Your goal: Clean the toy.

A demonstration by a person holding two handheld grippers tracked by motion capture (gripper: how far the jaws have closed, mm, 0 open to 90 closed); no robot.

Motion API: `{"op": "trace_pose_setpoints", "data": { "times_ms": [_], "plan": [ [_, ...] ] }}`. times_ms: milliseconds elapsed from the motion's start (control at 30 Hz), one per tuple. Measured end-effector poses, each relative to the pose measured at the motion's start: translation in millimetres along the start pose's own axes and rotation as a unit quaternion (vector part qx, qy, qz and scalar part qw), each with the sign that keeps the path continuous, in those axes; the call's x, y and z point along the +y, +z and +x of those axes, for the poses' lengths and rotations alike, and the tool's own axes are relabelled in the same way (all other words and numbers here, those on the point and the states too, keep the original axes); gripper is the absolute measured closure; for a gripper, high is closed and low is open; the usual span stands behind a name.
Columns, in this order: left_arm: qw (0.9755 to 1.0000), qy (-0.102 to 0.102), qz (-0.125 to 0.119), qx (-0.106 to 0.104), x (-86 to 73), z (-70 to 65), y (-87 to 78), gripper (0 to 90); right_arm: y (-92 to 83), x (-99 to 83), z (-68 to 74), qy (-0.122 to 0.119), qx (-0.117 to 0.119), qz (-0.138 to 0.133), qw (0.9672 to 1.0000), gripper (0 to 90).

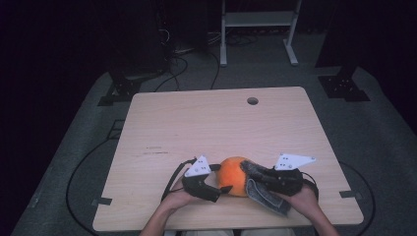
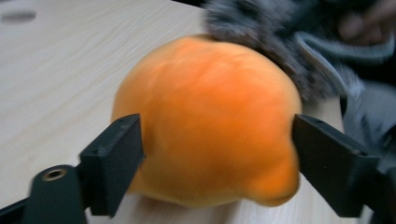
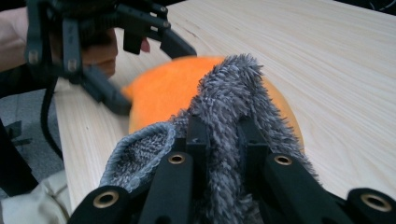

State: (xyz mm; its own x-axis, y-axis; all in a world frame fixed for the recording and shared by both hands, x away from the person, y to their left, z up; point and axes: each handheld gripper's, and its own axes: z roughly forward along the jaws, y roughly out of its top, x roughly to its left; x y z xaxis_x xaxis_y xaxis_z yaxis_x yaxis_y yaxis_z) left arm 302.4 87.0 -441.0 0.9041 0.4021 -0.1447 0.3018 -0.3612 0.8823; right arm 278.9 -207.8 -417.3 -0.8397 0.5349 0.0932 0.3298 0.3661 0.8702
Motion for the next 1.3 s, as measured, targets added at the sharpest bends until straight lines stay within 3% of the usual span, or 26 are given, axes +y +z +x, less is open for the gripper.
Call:
{"op": "trace_pose_setpoints", "data": {
  "times_ms": [67,167,233,267,300,367,400,433,467,500,600,667,767,867,933,967,1033,1100,1133,1167,1233,1300],
  "plan": [
    [0.9999,-0.014,-0.005,-0.004,-0.3,0.8,1.5,17.8,-4.0,1.2,2.0,-0.012,-0.010,0.012,0.9998,77.9],
    [0.9999,-0.015,0.001,-0.005,1.3,-0.6,0.4,23.3,-12.5,7.9,8.2,-0.032,-0.023,0.016,0.9991,77.9],
    [0.9999,0.009,0.005,-0.004,0.5,-2.5,-0.4,26.3,-17.2,14.6,14.6,-0.039,-0.010,0.004,0.9992,77.9],
    [0.9999,0.009,0.005,-0.004,0.5,-2.5,-0.4,27.0,-17.2,14.6,14.6,-0.039,-0.010,0.004,0.9992,77.9],
    [0.9994,0.033,0.012,0.002,1.1,-6.0,0.7,27.9,-14.9,21.6,22.9,-0.055,0.004,0.004,0.9984,77.8],
    [0.9967,0.076,0.026,0.007,1.1,-12.7,2.1,28.8,-8.3,28.1,28.5,-0.066,0.011,0.002,0.9978,77.8],
    [0.9967,0.076,0.026,0.007,1.1,-12.7,2.1,28.8,-8.3,28.1,28.5,-0.066,0.011,0.002,0.9978,77.8],
    [0.9939,0.100,0.045,0.007,-0.1,-17.7,3.1,28.3,-0.9,31.0,28.6,-0.072,0.012,0.004,0.9973,77.4],
    [0.9933,0.103,0.051,0.003,-0.6,-19.0,2.3,26.7,2.4,29.8,26.0,-0.070,0.012,0.007,0.9974,77.4],
    [0.9936,0.100,0.052,0.001,-0.2,-18.5,1.1,23.7,5.2,26.7,23.1,-0.064,0.014,0.012,0.9978,77.5],
    [0.9987,0.046,0.015,-0.015,3.5,-10.7,-1.9,15.9,7.7,15.7,20.0,-0.048,0.024,0.008,0.9986,77.8],
    [0.9994,0.034,0.003,-0.010,4.5,-8.2,-0.3,16.7,7.5,14.7,20.9,-0.046,0.025,0.004,0.9986,77.7],
    [0.9988,0.036,0.031,0.012,1.6,-7.8,2.7,20.8,6.9,13.1,17.3,-0.042,0.020,0.003,0.9989,77.6],
    [0.9980,0.035,0.052,0.009,-3.0,-4.4,-0.9,22.9,2.8,3.5,5.1,-0.037,0.004,0.013,0.9992,77.4],
    [0.9980,0.037,0.051,0.006,-3.1,-4.3,-2.2,22.1,0.3,-0.3,0.5,-0.030,0.002,0.017,0.9994,77.4],
    [0.9989,0.039,0.024,-0.001,0.3,-5.8,-3.8,19.1,-3.8,-5.0,-2.0,-0.022,-0.007,0.015,0.9996,77.4],
    [0.9989,0.046,0.001,0.001,4.5,-9.2,-2.4,15.1,-4.3,-5.7,0.3,-0.026,-0.012,0.013,0.9995,77.4],
    [0.9977,0.066,-0.001,0.017,6.1,-13.3,1.4,15.1,-2.9,-4.0,3.5,-0.028,-0.003,0.004,0.9996,77.4],
    [0.9977,0.066,-0.001,0.017,6.1,-13.3,1.4,15.3,-2.9,-4.0,3.5,-0.028,-0.003,0.004,0.9996,77.4],
    [0.9967,0.076,0.011,0.026,3.5,-13.8,4.0,16.5,-0.4,-3.2,4.8,-0.032,0.002,-0.001,0.9995,77.3],
    [0.9971,0.062,0.031,0.032,0.6,-10.1,4.1,19.8,0.3,-5.2,0.7,-0.020,0.007,-0.007,0.9997,77.1],
    [0.9976,0.042,0.047,0.029,-2.1,-4.8,2.0,20.4,0.2,-10.8,-6.0,-0.006,-0.005,-0.005,1.0000,77.1]
  ]
}}
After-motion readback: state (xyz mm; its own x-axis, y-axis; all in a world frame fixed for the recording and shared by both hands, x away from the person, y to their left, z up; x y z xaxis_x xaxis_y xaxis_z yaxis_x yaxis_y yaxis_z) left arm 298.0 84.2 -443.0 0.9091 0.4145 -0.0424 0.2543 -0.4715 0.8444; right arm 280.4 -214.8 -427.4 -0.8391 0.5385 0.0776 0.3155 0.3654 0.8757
